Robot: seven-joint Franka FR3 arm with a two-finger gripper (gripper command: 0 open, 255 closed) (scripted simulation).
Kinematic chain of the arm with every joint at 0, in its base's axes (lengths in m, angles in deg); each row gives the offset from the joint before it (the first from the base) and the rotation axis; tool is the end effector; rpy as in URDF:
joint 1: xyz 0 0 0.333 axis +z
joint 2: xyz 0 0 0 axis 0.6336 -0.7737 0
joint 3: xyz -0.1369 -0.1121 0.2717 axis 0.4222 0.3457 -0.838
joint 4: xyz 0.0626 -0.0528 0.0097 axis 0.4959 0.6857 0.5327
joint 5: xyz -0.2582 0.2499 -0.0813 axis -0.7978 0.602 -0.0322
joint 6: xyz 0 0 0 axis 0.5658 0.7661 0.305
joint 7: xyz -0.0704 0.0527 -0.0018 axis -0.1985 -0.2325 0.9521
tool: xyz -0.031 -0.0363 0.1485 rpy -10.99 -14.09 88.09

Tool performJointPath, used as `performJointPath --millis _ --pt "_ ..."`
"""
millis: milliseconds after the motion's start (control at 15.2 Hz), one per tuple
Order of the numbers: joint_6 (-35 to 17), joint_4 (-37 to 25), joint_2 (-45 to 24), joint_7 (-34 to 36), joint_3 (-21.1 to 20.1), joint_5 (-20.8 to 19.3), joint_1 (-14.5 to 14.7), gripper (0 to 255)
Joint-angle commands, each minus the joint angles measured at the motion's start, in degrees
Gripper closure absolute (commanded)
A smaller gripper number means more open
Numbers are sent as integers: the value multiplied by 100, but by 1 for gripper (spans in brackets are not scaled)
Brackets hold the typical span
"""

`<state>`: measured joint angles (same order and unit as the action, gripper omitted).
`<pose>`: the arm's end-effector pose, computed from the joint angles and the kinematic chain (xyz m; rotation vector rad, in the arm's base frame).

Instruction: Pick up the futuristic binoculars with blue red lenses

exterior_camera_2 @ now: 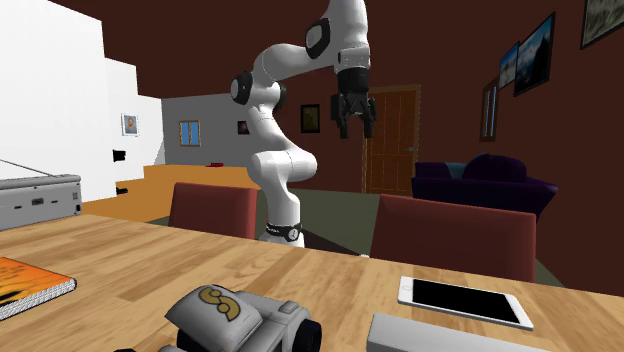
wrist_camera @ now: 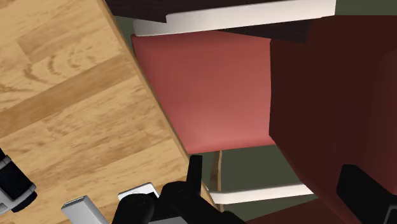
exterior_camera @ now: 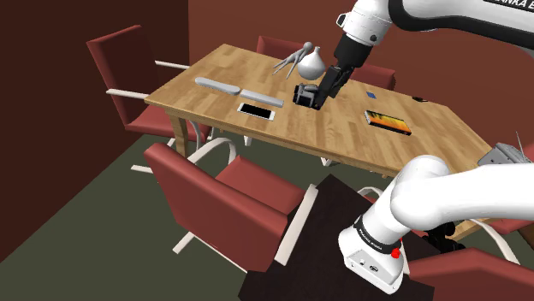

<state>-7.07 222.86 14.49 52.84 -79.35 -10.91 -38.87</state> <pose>0.2783 0.0220 0.5405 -3.0989 -0.1437 -0.1423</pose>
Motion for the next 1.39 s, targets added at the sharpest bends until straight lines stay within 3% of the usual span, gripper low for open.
performJointPath --millis 0,726,1320 --pt "0 0 0 0 0 0 0 0" --pt "-616 -552 -1378 -1728 1311 -742 -301 0" --pt "-1002 -1675 -3019 -3151 2263 -801 -371 0"
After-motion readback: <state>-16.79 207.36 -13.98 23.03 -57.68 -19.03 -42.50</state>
